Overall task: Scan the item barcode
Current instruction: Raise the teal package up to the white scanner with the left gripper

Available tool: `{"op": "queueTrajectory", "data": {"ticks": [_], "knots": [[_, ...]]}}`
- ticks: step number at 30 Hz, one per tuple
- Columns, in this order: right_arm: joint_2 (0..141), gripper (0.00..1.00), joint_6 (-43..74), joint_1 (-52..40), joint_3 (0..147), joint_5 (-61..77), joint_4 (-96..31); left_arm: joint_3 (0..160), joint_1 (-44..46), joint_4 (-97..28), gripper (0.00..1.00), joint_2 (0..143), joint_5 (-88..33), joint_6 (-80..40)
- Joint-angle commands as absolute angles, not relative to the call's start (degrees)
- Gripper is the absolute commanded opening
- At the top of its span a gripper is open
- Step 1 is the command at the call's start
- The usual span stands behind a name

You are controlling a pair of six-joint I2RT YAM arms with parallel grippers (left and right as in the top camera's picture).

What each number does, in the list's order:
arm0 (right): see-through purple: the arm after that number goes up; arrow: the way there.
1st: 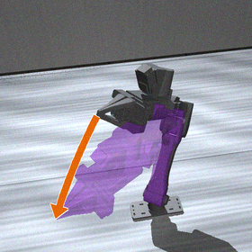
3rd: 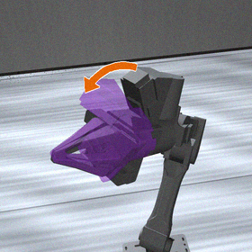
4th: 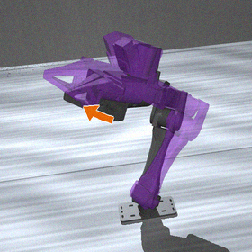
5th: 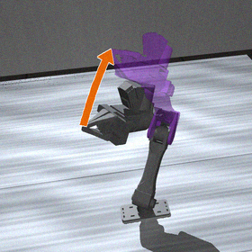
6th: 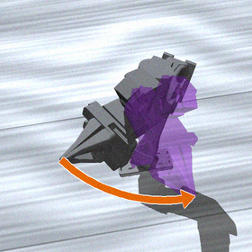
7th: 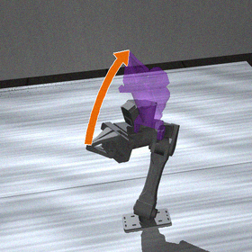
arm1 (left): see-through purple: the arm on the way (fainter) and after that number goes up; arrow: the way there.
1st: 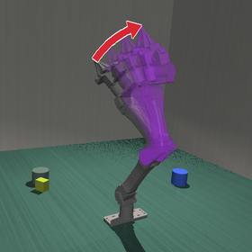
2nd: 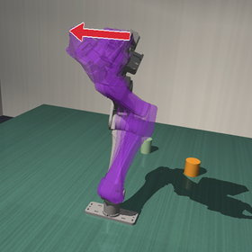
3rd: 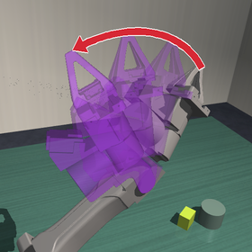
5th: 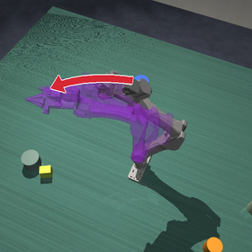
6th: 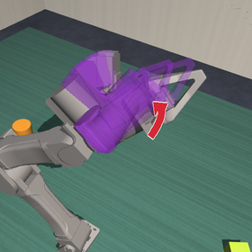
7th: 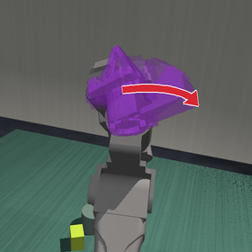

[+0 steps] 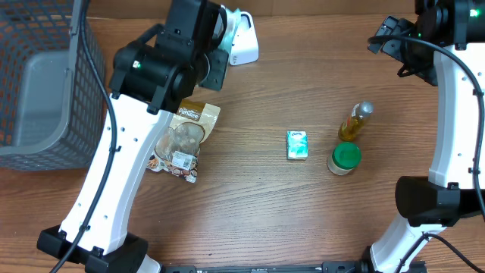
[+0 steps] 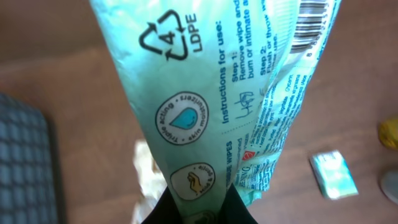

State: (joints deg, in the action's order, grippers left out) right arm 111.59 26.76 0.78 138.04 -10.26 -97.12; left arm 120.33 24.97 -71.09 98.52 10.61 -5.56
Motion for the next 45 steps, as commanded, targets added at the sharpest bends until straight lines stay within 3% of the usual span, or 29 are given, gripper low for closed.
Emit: {"op": "queueTrajectory", "data": {"ticks": [1,21,35,45], "knots": [[110.59,1.00,26.59,1.04,138.76,-9.98,-96.99,121.64,24.64,-68.55,0.04,97.97,17.02,-0.43],[110.59,1.00,26.59,1.04,138.76,-9.98,-96.99,121.58,24.67,-38.72,0.04,119.15,39.99,25.08],[110.59,1.00,26.59,1.04,138.76,-9.98,-96.99,121.60,24.77,-22.68,0.04,133.51,45.52,33.76],[110.59,1.00,26.59,1.04,138.76,-9.98,-96.99,121.58,24.73,-9.69,0.04,142.26,52.05,46.48]]}}
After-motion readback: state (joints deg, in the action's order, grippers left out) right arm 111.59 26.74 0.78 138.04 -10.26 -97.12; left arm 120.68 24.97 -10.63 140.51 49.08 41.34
